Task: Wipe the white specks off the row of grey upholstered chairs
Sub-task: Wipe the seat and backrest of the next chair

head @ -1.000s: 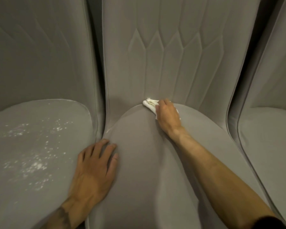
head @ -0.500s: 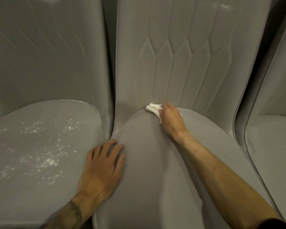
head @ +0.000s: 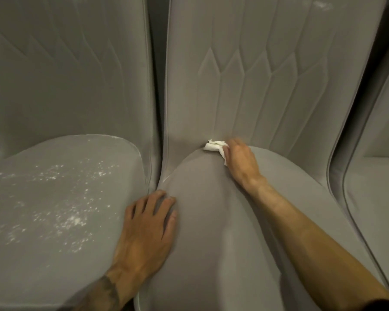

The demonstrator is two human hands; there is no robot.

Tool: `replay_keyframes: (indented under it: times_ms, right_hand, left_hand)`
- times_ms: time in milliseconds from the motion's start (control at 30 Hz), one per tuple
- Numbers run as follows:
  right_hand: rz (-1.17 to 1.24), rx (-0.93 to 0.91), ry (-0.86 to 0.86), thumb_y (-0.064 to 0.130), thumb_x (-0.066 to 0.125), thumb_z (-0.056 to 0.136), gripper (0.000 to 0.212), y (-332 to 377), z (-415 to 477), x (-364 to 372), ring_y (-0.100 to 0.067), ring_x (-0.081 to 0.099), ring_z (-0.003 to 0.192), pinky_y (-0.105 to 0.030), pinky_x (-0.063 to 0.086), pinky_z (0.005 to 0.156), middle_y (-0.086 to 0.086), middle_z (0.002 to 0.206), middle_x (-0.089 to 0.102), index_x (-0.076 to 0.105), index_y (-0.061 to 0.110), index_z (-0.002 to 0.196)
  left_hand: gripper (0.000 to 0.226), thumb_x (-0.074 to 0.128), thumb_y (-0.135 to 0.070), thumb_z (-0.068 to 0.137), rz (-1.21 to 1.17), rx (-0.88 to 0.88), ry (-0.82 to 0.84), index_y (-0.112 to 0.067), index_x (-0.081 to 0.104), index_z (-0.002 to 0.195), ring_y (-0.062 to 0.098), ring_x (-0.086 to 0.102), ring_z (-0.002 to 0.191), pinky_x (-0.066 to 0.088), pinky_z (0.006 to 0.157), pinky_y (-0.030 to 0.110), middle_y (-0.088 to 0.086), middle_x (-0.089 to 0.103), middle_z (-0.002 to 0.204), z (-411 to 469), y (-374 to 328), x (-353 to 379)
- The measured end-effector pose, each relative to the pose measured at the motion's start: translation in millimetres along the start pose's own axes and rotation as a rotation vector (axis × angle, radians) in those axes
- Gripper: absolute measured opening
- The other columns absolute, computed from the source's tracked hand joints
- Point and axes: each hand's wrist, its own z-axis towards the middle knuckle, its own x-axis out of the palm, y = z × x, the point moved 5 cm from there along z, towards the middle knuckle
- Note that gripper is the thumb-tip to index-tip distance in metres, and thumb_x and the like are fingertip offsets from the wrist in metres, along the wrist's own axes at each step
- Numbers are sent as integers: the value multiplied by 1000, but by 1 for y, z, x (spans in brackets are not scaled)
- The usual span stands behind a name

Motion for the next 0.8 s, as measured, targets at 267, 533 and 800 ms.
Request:
replay_keyframes:
  times_ms: [267,533,800]
  right_hand:
    - [81,-178,77,23,47,103,25,57,-14,24,-36,55,112,-45,40,98,-14,116,63,65,7,112]
    - [115,-87,63,25,49,104,25,45,-12,18,-36,54,109,-42,38,90,-17,116,59,61,4,112]
    - [85,-159,157,27,49,105,27,19,0,4,-37,57,108,-41,41,90,-18,115,59,62,6,116]
  left_hand:
    - [50,28,-48,103,-2,17,-18,-28,62,134,25,55,125,45,105,47,0,56,144,2,4,6]
    - [45,31,-46,104,2,22,-43,-31,60,134,25,54,123,43,104,45,-1,54,145,0,2,2]
    - [44,32,-44,105,-15,48,-64,-28,62,133,25,55,125,43,104,45,1,55,146,-1,2,0]
